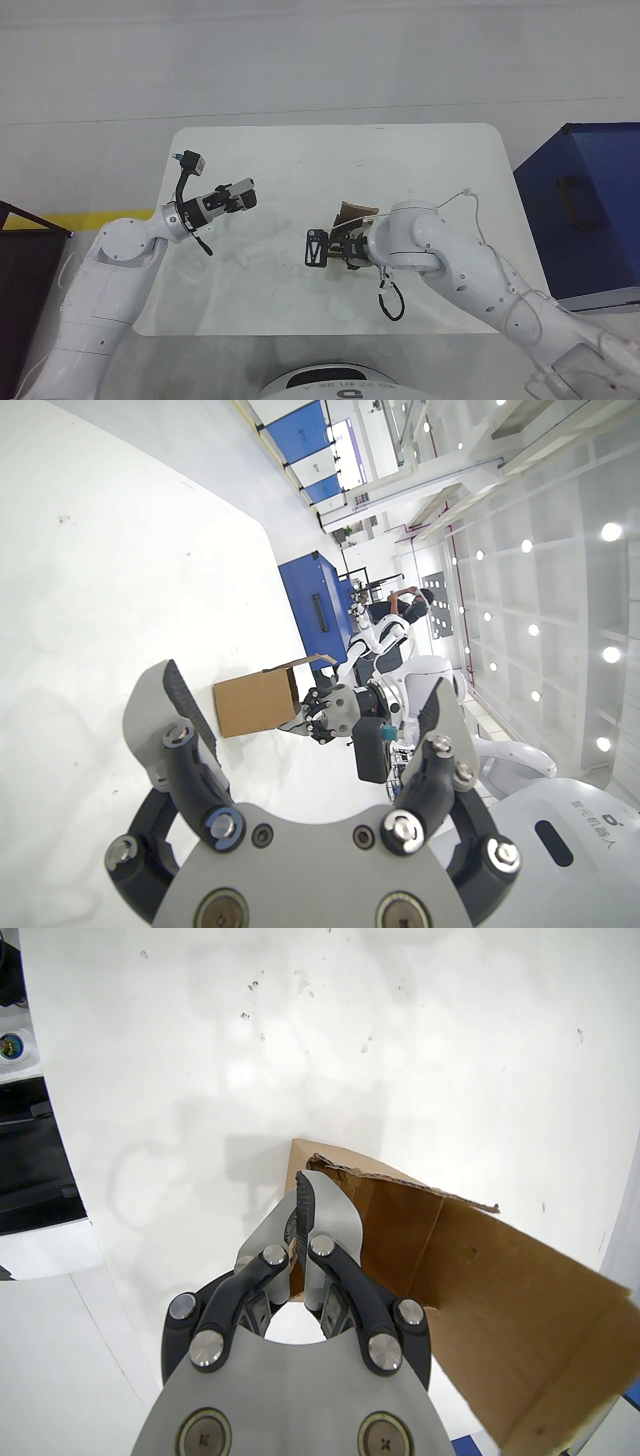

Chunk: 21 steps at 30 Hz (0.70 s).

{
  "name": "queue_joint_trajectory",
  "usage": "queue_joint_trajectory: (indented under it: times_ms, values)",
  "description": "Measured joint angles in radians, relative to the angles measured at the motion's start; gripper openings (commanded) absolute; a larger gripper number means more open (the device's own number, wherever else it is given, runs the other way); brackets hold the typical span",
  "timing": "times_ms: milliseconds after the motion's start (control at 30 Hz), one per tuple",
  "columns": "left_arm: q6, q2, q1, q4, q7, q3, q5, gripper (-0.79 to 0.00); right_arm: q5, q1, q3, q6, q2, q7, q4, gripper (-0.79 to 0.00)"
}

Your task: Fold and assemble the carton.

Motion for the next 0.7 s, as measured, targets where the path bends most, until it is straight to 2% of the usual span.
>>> queue_joint_trajectory:
  times_ms: [100, 133, 167, 267, 433, 700]
  values:
    - [0.000, 0.000, 0.000, 0.000, 0.000, 0.000, 0.000, 0.000, -0.011, 0.021, -0.022, 0.002, 0.018, 0.002, 0.000, -0.785]
    - [0.000, 0.000, 0.000, 0.000, 0.000, 0.000, 0.000, 0.000, -0.007, 0.029, -0.030, 0.004, 0.025, 0.004, -0.002, -0.686]
    - [0.000, 0.000, 0.000, 0.000, 0.000, 0.000, 0.000, 0.000, -0.003, 0.034, -0.035, 0.007, 0.030, 0.007, -0.004, -0.536]
    - [0.000, 0.000, 0.000, 0.000, 0.000, 0.000, 0.000, 0.000, 0.007, 0.048, -0.050, 0.019, 0.045, 0.019, -0.010, -0.422]
    - [0.000, 0.000, 0.000, 0.000, 0.000, 0.000, 0.000, 0.000, 0.024, 0.060, -0.060, 0.024, 0.060, 0.024, -0.024, -0.397]
    - [0.000, 0.000, 0.000, 0.000, 0.000, 0.000, 0.000, 0.000, -0.004, 0.031, -0.051, 0.092, 0.066, 0.047, -0.030, -0.413]
